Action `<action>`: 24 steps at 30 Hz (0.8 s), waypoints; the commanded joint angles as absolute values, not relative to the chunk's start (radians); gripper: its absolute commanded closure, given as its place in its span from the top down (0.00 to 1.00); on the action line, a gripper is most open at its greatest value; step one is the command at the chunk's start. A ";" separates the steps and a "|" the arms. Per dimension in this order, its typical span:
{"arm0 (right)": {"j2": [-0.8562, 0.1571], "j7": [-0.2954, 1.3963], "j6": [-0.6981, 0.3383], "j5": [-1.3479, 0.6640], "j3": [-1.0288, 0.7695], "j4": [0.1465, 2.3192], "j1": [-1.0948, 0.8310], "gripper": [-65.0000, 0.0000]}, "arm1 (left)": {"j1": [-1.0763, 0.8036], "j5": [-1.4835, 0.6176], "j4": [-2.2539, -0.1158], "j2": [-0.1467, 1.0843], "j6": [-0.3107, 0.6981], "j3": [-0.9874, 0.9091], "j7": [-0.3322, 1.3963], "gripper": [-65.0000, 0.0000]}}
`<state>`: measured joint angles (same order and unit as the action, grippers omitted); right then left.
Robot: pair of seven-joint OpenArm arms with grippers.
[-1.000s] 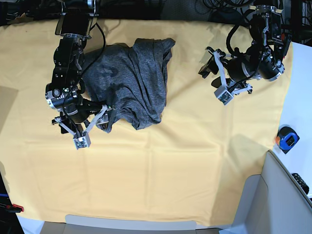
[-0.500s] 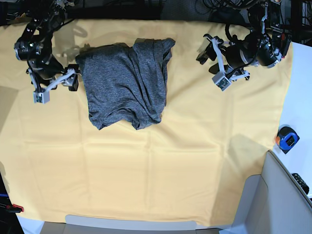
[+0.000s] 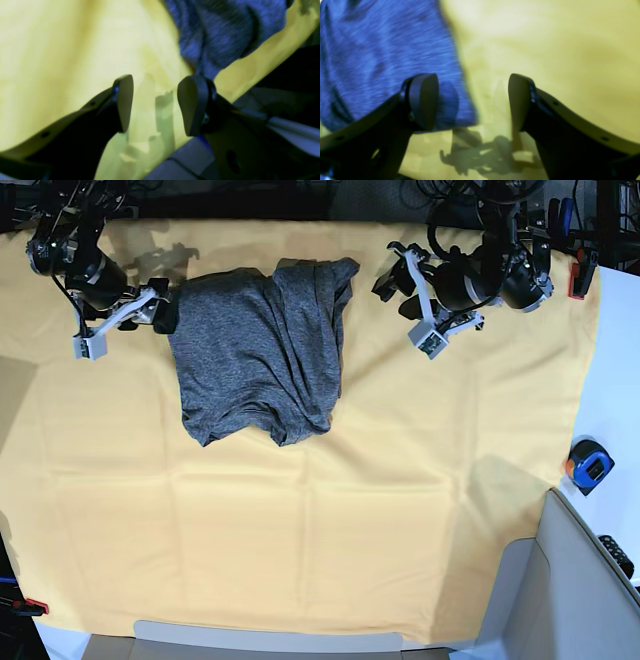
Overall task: Fold the T-shirt properly
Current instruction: 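Grasp the shirt's edges with both grippers at opposite sides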
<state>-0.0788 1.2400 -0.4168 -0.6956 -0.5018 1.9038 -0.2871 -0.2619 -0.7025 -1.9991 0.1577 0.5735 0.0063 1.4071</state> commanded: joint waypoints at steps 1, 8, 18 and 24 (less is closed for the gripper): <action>-0.090 1.224 -0.421 -0.707 -0.498 1.910 -0.283 0.63 | -0.251 -0.719 -2.017 0.142 0.578 0.010 1.396 0.48; -0.090 1.224 -0.421 -0.707 -0.484 1.897 -0.277 0.63 | -0.236 -0.720 -2.017 0.076 0.578 0.013 1.396 0.52; -0.097 1.224 -0.421 -0.707 -0.484 1.897 -0.280 0.63 | -0.236 -0.720 -2.011 0.039 0.572 0.191 1.396 0.56; -0.097 1.224 -0.421 -0.707 -0.484 1.897 -0.285 0.63 | -0.236 -0.716 -2.002 0.038 0.568 0.225 1.396 0.56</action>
